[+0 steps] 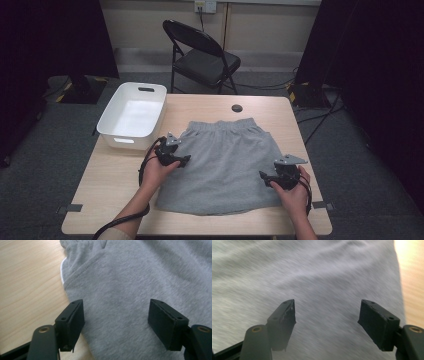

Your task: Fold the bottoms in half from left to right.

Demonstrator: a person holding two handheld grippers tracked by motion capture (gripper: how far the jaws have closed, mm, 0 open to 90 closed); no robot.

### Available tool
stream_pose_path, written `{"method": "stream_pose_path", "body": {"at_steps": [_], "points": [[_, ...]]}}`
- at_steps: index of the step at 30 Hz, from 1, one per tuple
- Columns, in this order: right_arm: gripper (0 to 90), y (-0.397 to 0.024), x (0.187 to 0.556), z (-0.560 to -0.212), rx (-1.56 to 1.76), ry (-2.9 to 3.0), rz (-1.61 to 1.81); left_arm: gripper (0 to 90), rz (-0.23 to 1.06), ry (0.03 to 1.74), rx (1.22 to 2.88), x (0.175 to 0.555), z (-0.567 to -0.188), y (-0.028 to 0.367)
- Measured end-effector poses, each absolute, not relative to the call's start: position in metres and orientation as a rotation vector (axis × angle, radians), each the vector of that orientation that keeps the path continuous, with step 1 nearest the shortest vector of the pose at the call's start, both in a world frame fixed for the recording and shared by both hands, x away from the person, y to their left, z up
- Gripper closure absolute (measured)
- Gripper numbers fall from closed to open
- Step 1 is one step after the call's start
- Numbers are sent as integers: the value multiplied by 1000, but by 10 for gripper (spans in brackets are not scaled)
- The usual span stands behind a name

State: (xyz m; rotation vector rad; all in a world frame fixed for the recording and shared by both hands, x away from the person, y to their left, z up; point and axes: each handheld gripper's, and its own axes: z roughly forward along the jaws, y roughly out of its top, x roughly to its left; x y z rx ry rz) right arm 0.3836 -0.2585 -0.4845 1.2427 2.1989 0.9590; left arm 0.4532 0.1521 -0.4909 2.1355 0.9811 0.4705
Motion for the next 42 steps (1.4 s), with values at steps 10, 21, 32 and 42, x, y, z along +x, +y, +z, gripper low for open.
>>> {"method": "stream_pose_path", "body": {"at_steps": [10, 21, 32, 42], "points": [[641, -266, 377, -494, 1275, 2223, 964, 621, 455, 972, 2202, 449, -490, 153], [721, -262, 349, -491, 1267, 2271, 940, 667, 427, 981, 2190, 432, -490, 159], [368, -224, 349, -477, 1161, 2277, 1019, 310, 544, 1024, 2154, 465, -464, 153], [323, -176, 349, -476, 1016, 2357, 1149, 309, 488, 1079, 2099, 508, -476, 144]]}}
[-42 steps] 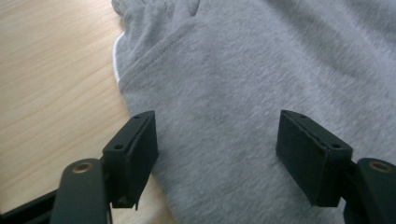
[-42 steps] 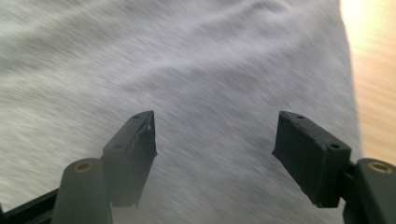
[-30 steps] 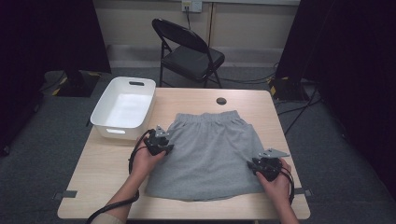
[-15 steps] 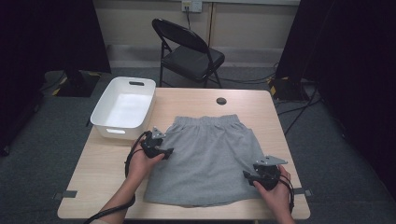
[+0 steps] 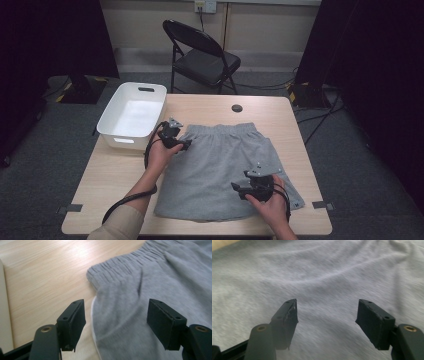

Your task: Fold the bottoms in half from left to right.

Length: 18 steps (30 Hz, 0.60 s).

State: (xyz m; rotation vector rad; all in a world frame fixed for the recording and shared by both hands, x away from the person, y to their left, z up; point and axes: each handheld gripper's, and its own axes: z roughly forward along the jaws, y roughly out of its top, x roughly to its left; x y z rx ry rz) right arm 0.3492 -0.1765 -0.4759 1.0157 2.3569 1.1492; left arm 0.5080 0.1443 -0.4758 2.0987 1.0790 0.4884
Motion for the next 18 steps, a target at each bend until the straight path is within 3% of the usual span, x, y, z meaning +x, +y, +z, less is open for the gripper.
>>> {"method": "stream_pose_path", "body": {"at_steps": [11, 18], "points": [[317, -170, 348, -481, 983, 2384, 1150, 332, 505, 1137, 2044, 532, -482, 135], [315, -172, 348, -481, 991, 2382, 1164, 361, 583, 1132, 2067, 542, -482, 130]]}}
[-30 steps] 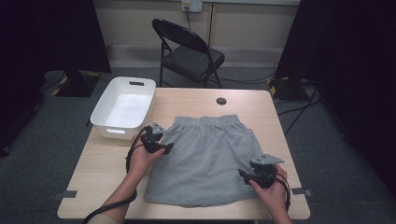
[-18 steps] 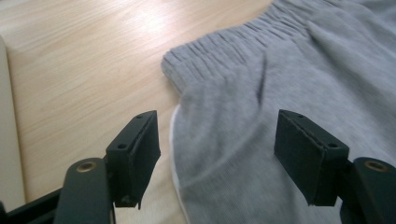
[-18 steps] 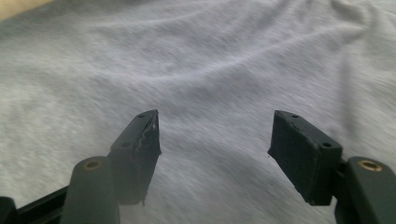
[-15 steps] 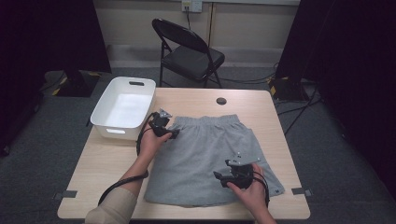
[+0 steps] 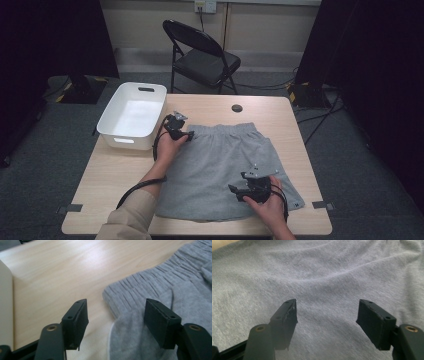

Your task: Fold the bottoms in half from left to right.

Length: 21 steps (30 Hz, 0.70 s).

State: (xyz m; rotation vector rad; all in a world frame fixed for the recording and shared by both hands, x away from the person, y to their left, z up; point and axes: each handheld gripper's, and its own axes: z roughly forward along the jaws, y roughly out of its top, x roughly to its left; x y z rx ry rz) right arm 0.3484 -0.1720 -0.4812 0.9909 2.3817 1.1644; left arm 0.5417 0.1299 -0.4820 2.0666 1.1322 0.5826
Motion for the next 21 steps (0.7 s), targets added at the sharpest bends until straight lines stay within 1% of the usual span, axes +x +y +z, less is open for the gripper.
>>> {"method": "stream_pose_path", "body": {"at_steps": [2, 3, 5, 7, 8, 9, 10, 11, 12, 13, 15, 16, 17, 21], "points": [[315, -171, 348, -481, 988, 2384, 1164, 384, 542, 1128, 2059, 545, -482, 127], [315, -171, 348, -481, 986, 2383, 1167, 385, 547, 1130, 2068, 546, -483, 126], [315, -171, 348, -481, 978, 2384, 1172, 383, 521, 1156, 2081, 548, -486, 123], [314, -171, 348, -481, 976, 2383, 1172, 401, 490, 1180, 2112, 548, -491, 122], [314, -171, 348, -481, 976, 2383, 1173, 402, 454, 1215, 2070, 547, -494, 123], [314, -171, 348, -481, 977, 2382, 1174, 424, 457, 1208, 2060, 547, -495, 124], [314, -172, 348, -481, 979, 2381, 1173, 427, 452, 1201, 2059, 546, -495, 124], [314, -172, 348, -481, 983, 2382, 1174, 466, 440, 1189, 2065, 545, -494, 124], [314, -172, 348, -481, 983, 2380, 1175, 533, 438, 1179, 2073, 544, -494, 124], [314, -172, 348, -481, 983, 2381, 1173, 563, 432, 1170, 2078, 543, -493, 123], [315, -171, 348, -480, 982, 2382, 1172, 713, 409, 1157, 2084, 541, -492, 120], [315, -169, 347, -480, 977, 2382, 1172, 748, 416, 1148, 2103, 541, -491, 118], [315, -168, 347, -479, 970, 2383, 1172, 768, 424, 1146, 2121, 541, -490, 116], [315, -163, 345, -476, 939, 2389, 1186, 793, 447, 1122, 2147, 539, -484, 114]]}}
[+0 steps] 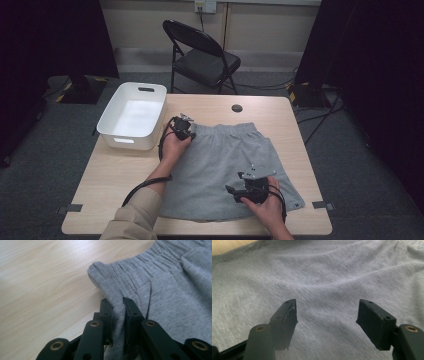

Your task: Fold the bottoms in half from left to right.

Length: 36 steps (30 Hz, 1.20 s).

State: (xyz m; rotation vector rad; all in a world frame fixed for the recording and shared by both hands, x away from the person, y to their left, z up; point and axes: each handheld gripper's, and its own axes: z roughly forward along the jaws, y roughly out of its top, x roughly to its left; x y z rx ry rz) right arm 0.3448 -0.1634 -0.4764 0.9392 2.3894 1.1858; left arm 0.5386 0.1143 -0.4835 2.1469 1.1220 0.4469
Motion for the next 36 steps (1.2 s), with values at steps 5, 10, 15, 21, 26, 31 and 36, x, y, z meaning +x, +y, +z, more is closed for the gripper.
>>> {"method": "stream_pose_path", "body": {"at_steps": [5, 10, 15, 21, 26, 31, 36], "points": [[314, -156, 344, -475, 915, 2403, 1201, 795, 437, 1106, 2119, 536, -474, 115], [315, -147, 340, -473, 867, 2423, 1231, 794, 418, 1086, 2119, 532, -466, 109], [315, -130, 334, -468, 796, 2444, 1272, 794, 407, 1065, 2117, 530, -456, 104], [312, -104, 326, -469, 692, 2502, 1280, 792, 409, 1043, 2126, 526, -451, 97], [312, -80, 319, -472, 596, 2559, 1299, 790, 422, 1026, 2145, 525, -450, 93], [316, -53, 312, -478, 495, 2612, 1287, 789, 419, 1013, 2150, 525, -450, 90], [324, -34, 309, -484, 442, 2648, 1291, 785, 429, 1012, 2155, 524, -449, 89]]}}
